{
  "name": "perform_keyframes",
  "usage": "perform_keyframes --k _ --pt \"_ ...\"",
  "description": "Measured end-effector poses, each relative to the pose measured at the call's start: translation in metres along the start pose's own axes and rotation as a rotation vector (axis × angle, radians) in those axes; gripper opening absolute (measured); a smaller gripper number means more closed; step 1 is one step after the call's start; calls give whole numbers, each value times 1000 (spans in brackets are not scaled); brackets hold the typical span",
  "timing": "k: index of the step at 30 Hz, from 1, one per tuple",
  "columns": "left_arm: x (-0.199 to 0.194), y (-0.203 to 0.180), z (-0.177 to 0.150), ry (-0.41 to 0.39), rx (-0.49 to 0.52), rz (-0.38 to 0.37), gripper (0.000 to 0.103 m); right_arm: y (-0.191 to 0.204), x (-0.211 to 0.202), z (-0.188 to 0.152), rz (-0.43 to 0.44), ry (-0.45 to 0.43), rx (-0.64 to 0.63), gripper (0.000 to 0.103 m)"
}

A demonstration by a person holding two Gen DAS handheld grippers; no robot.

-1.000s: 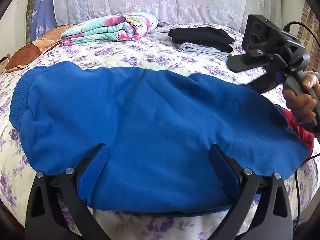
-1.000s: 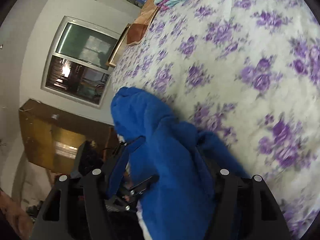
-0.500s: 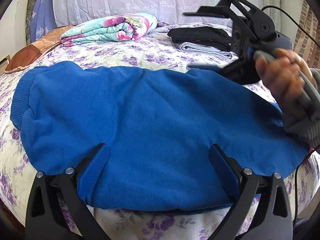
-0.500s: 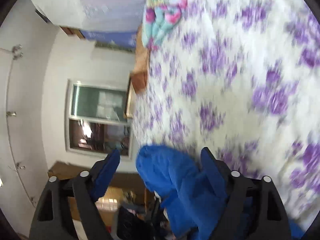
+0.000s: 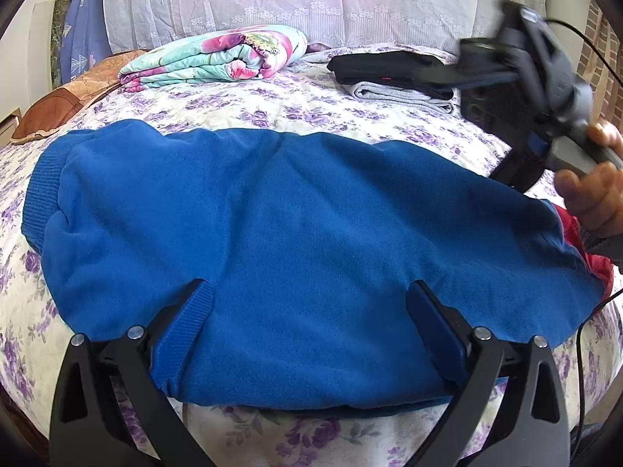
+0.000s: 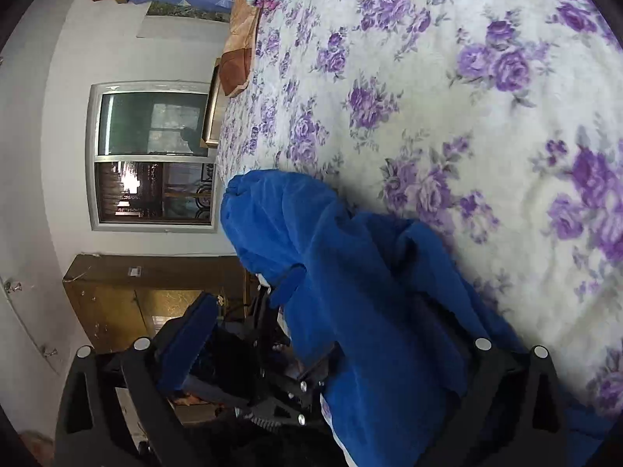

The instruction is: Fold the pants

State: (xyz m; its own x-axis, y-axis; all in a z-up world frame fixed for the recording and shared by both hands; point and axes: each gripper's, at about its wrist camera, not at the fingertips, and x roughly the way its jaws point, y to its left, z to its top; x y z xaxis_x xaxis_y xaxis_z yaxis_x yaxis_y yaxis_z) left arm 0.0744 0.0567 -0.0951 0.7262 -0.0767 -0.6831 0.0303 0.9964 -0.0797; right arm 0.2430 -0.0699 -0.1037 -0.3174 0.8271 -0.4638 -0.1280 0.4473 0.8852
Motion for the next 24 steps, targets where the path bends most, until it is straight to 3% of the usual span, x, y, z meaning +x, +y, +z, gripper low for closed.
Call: perform_keyframes --k 2,5,8,12,15,17,20,22,24 --pt "0 0 1 3 2 5 98 2 13 15 37 -29 20 100" --pt "0 0 -1 5 7 12 98 -4 6 32 85 -177 73 100" --pt "-1 0 -2 1 11 13 98 -21 -10 24 229 -275 146 96" --pt "-2 1 -1 -4 2 6 98 -21 -33 17 279 -360 82 90" --pt "-3 1 -2 4 19 15 98 -30 -35 27 180 -348 64 74" --pt "-7 4 -3 9 19 8 98 -47 -34 33 132 -298 112 44" --pt "-16 13 0 23 -14 -28 98 -47 -41 32 50 -223 68 44" --pt "-28 24 7 19 -62 -65 98 -40 -67 23 -50 -300 28 48" --pt "-37 34 16 4 -101 -75 98 -17 -89 4 -222 -396 -117 48"
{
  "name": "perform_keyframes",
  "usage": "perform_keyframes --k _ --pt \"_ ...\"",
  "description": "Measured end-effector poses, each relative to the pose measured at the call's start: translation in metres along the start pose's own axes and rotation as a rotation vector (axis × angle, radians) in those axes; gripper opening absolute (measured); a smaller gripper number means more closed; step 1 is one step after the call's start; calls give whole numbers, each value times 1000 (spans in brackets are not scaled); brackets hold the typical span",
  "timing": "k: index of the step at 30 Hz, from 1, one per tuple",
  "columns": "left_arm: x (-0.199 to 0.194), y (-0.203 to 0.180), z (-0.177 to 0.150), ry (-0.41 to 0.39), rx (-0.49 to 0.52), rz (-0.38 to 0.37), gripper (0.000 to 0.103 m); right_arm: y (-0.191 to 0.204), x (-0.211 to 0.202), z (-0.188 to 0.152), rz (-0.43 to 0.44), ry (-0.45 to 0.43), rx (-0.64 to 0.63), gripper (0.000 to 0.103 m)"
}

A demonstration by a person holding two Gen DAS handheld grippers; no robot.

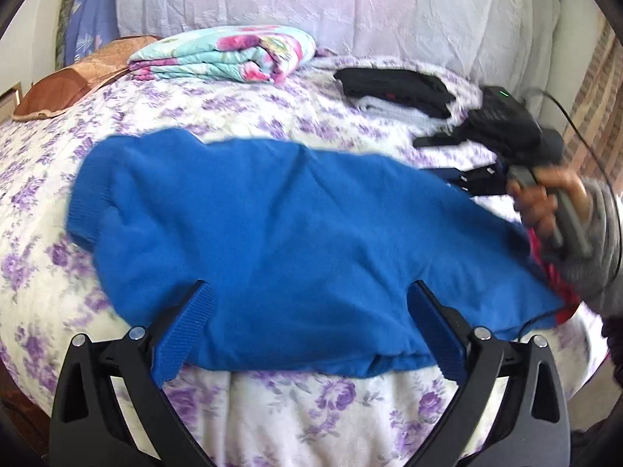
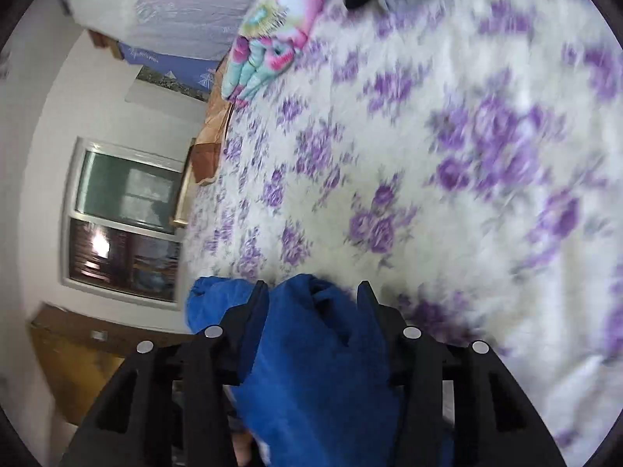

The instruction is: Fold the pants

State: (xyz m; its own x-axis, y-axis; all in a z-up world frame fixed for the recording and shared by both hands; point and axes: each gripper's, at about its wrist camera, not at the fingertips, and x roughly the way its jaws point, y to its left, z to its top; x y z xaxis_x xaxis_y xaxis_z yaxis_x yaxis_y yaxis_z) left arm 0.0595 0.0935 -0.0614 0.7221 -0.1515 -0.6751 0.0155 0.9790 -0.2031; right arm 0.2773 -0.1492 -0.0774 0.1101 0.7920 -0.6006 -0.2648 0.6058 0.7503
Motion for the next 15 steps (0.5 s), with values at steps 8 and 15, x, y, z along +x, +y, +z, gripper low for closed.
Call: perform_keyframes --k 8,15 --pt "25 23 6 79 47 206 96 73 39 -77 -242 107 -510 33" --pt "-17 21 -2 -10 111 209 96 54 -3 -88 -219 18 -398 43"
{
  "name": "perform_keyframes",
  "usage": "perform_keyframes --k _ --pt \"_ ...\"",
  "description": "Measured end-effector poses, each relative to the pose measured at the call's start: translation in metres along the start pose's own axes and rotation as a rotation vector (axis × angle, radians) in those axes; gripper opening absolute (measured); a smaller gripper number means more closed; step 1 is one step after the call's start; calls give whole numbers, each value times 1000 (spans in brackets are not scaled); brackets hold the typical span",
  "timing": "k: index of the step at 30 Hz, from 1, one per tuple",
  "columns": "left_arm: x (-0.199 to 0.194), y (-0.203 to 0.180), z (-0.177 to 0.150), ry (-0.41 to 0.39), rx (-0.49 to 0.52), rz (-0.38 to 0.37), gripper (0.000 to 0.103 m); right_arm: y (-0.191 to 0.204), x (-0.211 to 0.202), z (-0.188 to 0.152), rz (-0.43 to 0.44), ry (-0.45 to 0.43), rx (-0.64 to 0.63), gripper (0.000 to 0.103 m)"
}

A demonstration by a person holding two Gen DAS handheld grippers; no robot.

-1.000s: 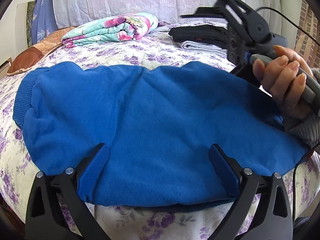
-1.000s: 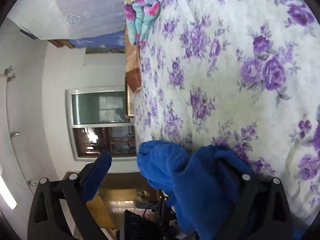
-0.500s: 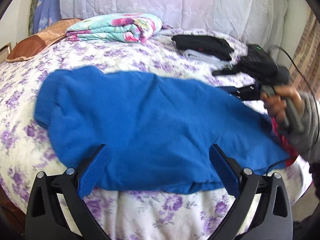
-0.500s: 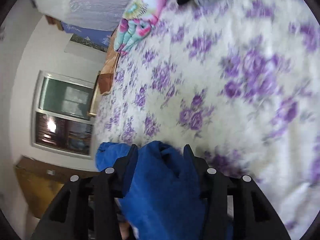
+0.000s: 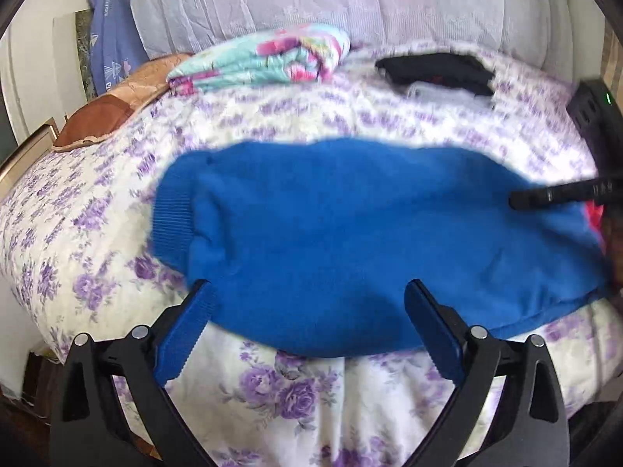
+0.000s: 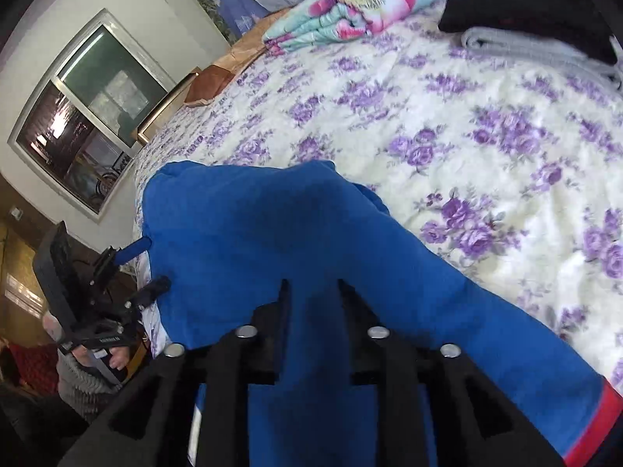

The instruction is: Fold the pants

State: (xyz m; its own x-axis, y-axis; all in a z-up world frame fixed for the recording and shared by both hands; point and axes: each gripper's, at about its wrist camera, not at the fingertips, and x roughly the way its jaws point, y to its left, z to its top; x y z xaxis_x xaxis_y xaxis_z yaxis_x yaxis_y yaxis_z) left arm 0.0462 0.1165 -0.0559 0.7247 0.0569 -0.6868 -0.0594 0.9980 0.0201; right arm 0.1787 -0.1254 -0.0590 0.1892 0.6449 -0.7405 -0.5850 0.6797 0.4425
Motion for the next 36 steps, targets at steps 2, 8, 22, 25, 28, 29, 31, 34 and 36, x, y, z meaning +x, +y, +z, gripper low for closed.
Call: perform_keyframes --k 2,8,22,25,28,29,31,34,36 --pt "-8 0 10 -40 -5 -29 96 21 -12 -14 -13 -9 -78 47" --pt "58 -6 18 103 58 95 98 47 3 -65 -142 36 -214 49" --pt "9 -69 33 -78 -2 -320 98 -76 -224 -222 -222 -544 672 79" --pt "20 -95 22 -26 20 -344 98 -114 -227 -249 -140 -598 880 79" --pt "35 -107 7 49 25 -310 98 -145 -214 -248 -55 -589 993 79" --pt "43 -108 2 80 24 -287 98 -154 -211 -243 -54 -581 994 78" --pt "50 -112 -6 77 64 -243 98 -166 -205 -230 -49 -583 1007 78" --pt "43 -115 -8 63 80 -207 98 -178 -202 -220 -51 -605 979 57" --pt "39 -108 -5 59 38 -239 98 -181 -201 -224 -87 -629 959 27"
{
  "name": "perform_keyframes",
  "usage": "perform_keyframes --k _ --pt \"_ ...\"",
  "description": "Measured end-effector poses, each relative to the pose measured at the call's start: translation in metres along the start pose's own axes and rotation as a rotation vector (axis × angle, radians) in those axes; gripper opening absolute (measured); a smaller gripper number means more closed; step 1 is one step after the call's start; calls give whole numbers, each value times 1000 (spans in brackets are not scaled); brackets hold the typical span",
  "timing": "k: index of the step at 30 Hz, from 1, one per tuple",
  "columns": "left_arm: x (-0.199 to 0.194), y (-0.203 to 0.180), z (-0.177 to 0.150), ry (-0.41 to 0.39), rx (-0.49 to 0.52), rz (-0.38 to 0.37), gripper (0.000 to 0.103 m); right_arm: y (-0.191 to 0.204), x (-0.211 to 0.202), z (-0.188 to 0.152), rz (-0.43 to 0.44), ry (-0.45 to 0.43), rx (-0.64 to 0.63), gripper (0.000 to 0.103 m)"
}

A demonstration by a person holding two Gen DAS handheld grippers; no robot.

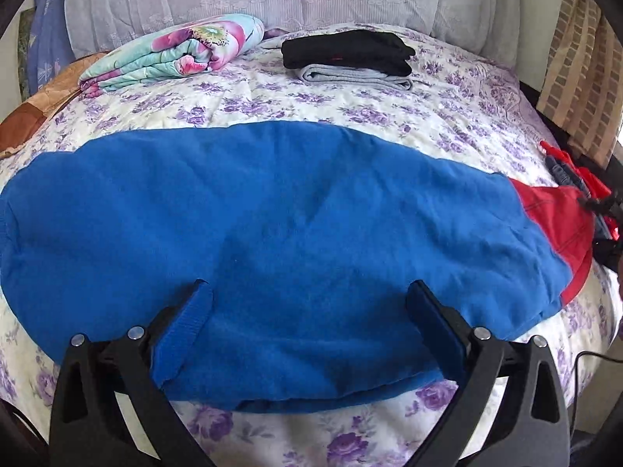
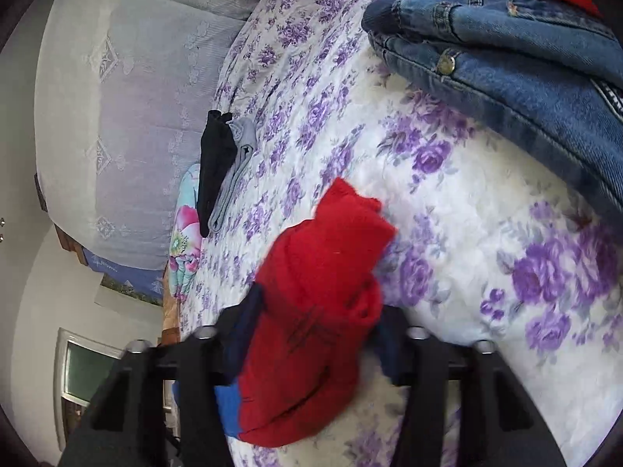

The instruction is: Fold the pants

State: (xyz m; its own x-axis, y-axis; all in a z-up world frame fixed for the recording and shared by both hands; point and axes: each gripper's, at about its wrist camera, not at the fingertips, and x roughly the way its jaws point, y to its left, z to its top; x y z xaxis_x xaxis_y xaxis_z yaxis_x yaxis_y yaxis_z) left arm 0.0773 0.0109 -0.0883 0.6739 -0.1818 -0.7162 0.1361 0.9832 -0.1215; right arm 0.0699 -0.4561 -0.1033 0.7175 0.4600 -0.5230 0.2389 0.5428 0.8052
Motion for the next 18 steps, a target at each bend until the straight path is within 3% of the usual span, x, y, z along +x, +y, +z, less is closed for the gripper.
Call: perform_keyframes --k 3,8,14,18 --pt "-8 10 3 -6 -41 -58 98 -2 -18 -10 24 -100 -79 22" --pt "-1 11 2 18 -8 5 98 47 -36 -29 -69 -254 -332 21" --pt "-37 41 9 -77 -118 -9 98 164 -5 -101 -388 -367 -1026 21" --pt "-64 72 13 -147 -199 36 98 217 49 -167 -399 -304 -1345 21"
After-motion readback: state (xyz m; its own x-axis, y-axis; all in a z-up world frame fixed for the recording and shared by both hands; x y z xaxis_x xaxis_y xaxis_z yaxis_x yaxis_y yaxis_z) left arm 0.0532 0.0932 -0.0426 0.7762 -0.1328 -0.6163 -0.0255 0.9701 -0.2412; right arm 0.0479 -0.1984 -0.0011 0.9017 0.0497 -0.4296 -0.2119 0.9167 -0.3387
